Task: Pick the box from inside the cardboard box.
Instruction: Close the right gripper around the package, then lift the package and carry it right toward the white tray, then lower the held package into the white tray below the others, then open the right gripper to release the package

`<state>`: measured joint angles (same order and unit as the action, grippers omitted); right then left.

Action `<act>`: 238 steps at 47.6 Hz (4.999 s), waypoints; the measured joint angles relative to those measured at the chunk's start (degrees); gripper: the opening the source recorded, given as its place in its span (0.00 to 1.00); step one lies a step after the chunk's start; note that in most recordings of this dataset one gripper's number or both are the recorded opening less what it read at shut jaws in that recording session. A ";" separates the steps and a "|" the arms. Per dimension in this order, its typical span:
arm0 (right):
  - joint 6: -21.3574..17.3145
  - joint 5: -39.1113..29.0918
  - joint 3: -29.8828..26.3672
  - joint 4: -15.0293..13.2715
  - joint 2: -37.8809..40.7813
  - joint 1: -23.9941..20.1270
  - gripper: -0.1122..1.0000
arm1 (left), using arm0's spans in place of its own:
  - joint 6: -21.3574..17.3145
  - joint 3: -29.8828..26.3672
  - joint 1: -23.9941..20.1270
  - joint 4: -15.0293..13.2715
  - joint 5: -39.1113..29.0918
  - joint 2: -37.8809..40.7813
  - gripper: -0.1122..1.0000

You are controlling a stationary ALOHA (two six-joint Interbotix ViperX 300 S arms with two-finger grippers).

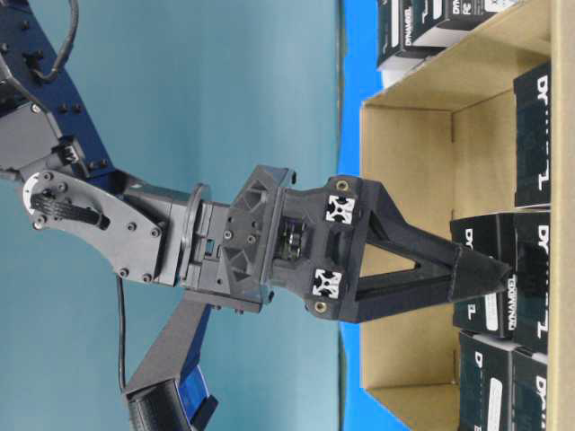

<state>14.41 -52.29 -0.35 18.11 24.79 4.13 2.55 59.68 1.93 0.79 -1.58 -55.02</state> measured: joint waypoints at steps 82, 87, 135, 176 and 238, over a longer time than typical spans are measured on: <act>-1.41 1.05 2.81 -3.87 -9.14 1.93 0.67 | 0.00 0.00 0.09 0.09 -0.26 0.09 0.08; -1.49 -3.69 3.08 -3.87 -13.97 2.02 0.66 | 0.00 0.00 0.00 0.09 -1.23 0.00 0.08; -13.01 13.62 42.36 -3.87 -35.07 -8.70 0.66 | 0.79 0.00 -0.26 0.09 -2.02 0.09 0.08; -10.20 22.41 43.86 -3.78 -26.72 -8.70 0.66 | 0.97 0.00 -0.26 0.09 -1.85 0.09 0.08; -10.37 22.94 39.46 -3.87 -37.00 -6.68 0.93 | 0.88 0.00 -0.26 0.00 -1.93 0.09 0.08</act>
<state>4.04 -29.36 39.11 14.24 -12.22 -2.55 3.43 59.68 1.67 0.79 -3.52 -54.93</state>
